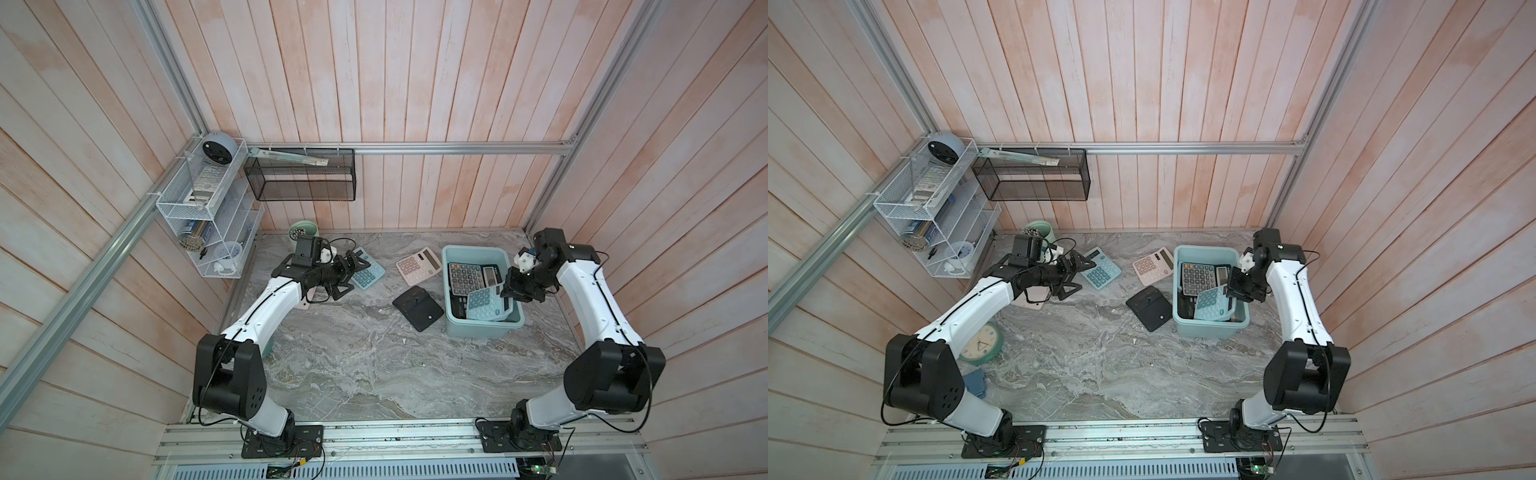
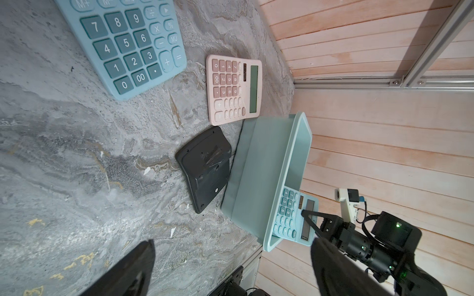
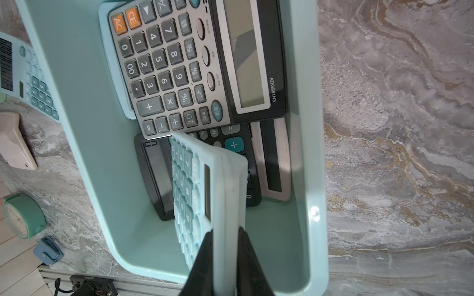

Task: Put the calculator in the storage box
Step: Place the calculator in the storage box.

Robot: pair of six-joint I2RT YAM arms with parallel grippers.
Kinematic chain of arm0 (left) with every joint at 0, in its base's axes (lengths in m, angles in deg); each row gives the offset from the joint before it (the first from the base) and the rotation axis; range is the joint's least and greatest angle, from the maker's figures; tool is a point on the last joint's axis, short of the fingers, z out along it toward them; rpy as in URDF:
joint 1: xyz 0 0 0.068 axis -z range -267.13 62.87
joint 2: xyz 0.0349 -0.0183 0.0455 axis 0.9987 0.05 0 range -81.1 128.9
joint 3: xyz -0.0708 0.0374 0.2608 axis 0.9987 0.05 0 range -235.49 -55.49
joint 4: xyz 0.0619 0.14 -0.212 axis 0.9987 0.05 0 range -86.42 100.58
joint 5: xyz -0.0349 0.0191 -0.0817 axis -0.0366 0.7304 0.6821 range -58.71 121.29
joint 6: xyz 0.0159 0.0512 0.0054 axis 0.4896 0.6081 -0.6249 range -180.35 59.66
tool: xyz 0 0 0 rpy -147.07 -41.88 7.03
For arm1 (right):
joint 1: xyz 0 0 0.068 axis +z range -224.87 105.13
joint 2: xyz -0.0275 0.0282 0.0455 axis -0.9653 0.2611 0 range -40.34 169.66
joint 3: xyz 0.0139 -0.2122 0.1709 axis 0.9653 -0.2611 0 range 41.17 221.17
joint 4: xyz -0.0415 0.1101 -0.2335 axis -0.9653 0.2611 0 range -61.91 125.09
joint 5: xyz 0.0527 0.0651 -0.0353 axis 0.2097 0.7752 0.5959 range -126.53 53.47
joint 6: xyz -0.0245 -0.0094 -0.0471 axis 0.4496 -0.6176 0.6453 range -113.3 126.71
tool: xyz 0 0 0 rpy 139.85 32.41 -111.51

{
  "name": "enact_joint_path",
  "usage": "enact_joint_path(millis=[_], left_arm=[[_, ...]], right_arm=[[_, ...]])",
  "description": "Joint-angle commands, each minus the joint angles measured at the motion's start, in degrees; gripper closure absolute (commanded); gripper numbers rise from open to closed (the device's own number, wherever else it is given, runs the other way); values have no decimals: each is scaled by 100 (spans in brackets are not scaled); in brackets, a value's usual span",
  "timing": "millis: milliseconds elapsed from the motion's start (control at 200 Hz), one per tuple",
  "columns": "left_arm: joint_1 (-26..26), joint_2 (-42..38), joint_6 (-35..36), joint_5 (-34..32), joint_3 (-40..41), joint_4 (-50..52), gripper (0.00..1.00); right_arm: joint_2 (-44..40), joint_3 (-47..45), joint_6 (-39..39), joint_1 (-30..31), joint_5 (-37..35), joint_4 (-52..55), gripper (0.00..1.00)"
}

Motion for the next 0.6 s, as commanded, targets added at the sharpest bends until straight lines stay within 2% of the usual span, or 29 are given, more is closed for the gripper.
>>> enact_joint_path(millis=[0, 205, 385, 515, 595], left_arm=[[-11, -68, 178, -129, -157, 113, 0], [-13, 9, 169, -116, -179, 97, 0], [-15, 51, 191, -98, -210, 118, 0], [-13, 81, 187, -103, -201, 114, 0], [-12, 103, 195, -114, -215, 132, 0]], right_arm=[[174, 192, 309, 23, 20, 520, 100], [437, 187, 495, 117, -47, 669, 100], [565, 231, 613, 279, 302, 720, 100], [739, 308, 585, 352, -21, 892, 100], [942, 518, 659, 348, -384, 1203, 93]])
